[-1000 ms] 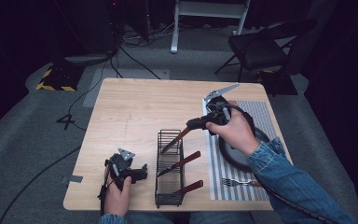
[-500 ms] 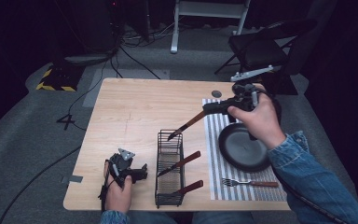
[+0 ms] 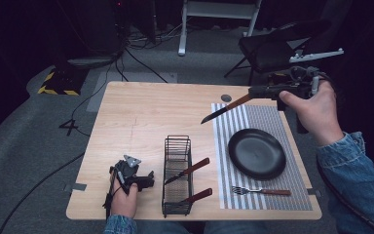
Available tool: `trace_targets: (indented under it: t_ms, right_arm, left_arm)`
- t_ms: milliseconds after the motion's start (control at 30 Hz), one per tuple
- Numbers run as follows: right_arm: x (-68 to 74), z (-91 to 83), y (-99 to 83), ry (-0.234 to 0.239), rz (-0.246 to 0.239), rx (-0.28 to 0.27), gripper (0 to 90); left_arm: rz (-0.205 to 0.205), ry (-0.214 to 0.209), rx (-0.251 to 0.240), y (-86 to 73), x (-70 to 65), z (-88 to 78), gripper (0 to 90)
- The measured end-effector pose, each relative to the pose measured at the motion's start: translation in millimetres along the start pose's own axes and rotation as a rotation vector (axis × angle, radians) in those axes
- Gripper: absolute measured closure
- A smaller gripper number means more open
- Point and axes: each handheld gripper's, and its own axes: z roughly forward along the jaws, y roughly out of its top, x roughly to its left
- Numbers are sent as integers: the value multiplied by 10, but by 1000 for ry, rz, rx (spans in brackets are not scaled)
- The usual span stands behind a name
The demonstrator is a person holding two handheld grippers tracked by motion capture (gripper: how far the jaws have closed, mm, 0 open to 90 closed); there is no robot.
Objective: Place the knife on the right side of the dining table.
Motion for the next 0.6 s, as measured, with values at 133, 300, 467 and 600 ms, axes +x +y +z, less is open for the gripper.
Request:
trace_targets:
  t_ms: [133,300,467,600]
  right_arm:
    - [-201,-75,-6,-47,25,-15,814]
    - [-422,-101,-36,-97,45,-24,814]
    - [-639,-95,-64,-119,74,-39,814]
    - [-852,-30,-85,-139,92,-42,814]
  left_arm:
    - [0,0,0,0,0,0,0]
    - [0,0,0,0,0,0,0]
    - [0,1,-1,-1,0,1,0]
    - [-2,-2,1,-1,-2,0,0]
